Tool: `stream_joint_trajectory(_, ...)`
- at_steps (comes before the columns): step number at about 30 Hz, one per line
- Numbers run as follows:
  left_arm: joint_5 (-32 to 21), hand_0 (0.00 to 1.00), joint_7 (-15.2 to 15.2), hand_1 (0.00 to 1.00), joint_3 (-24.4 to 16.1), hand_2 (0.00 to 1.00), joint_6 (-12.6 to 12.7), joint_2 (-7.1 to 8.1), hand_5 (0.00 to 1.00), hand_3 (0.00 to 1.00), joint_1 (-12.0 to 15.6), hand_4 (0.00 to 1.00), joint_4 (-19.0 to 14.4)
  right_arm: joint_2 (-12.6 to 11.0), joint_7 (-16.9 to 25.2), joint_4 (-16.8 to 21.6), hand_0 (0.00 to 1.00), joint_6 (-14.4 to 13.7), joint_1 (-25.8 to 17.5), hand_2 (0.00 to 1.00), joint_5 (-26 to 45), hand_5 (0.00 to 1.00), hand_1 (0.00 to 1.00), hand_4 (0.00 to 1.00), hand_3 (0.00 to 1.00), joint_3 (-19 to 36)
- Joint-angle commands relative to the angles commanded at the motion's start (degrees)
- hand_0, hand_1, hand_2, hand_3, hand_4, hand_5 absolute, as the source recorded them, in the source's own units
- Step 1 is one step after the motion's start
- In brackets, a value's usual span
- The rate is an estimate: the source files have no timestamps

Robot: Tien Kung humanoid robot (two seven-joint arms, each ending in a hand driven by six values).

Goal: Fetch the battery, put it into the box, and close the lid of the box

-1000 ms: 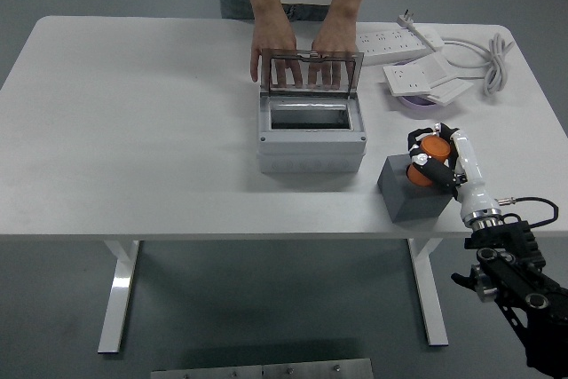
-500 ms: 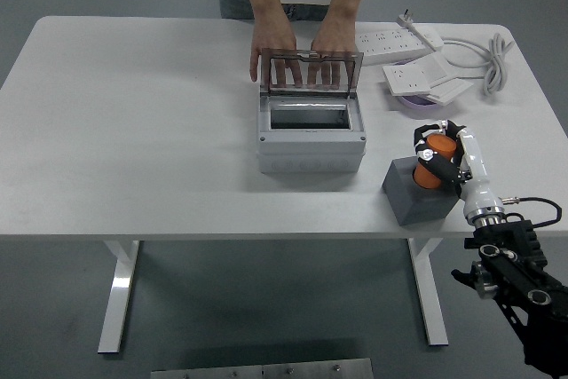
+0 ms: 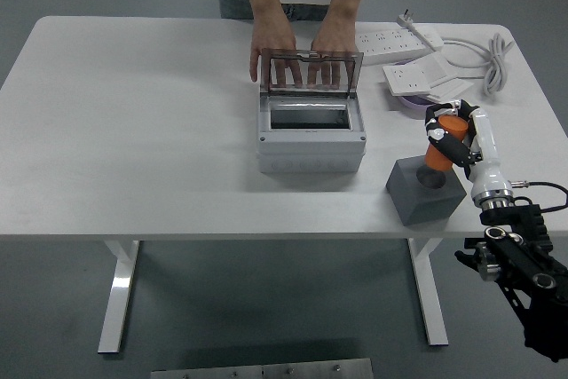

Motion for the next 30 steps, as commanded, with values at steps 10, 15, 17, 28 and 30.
stream_joint_trajectory(10, -0.09, 0.632, 0.29, 0.698, -0.12, 0.573, 0.11, 0.25, 0.002, 0.541, 0.55, 0.5, -0.06, -1.46, -8.86, 7.84, 0.202, -0.2, 1.94, 0.292, -14.98, 0.002, 0.236, 0.247, 0.327, 1.22)
stream_joint_trajectory(15, -0.19, 0.632, 0.53, 0.698, -0.17, 0.573, 0.18, 0.43, 0.002, 0.541, 0.67, 0.5, -0.12, -2.84, -15.47, 12.09, 0.172, 4.09, 5.47, 0.276, -26.2, 0.002, 0.22, 0.239, 0.326, -0.15)
stream_joint_trajectory(17, -0.3, 0.632, 0.62, 0.698, -0.15, 0.573, 0.24, 0.48, 0.002, 0.541, 0.65, 0.5, -0.15, -3.27, -18.16, 12.9, 0.172, 6.2, 7.44, 0.276, -30.11, 0.002, 0.22, 0.239, 0.326, -1.17)
stream_joint_trajectory(28, -0.05, 0.632, 1.44, 0.698, -0.59, 0.573, 0.24, 0.78, 0.002, 0.541, 0.79, 0.5, -0.36, -3.86, -29.81, 9.29, 0.166, 12.31, 19.37, 0.276, -49.98, 0.002, 0.213, 0.246, 0.322, -11.59)
stream_joint_trajectory(30, 0.03, 0.632, 1.56, 0.698, -0.71, 0.573, 0.24, 0.88, 0.002, 0.541, 0.82, 0.5, -0.39, -3.46, -30.37, 8.17, 0.173, 12.51, 20.91, 0.276, -52.56, 0.002, 0.214, 0.251, 0.319, -12.73)
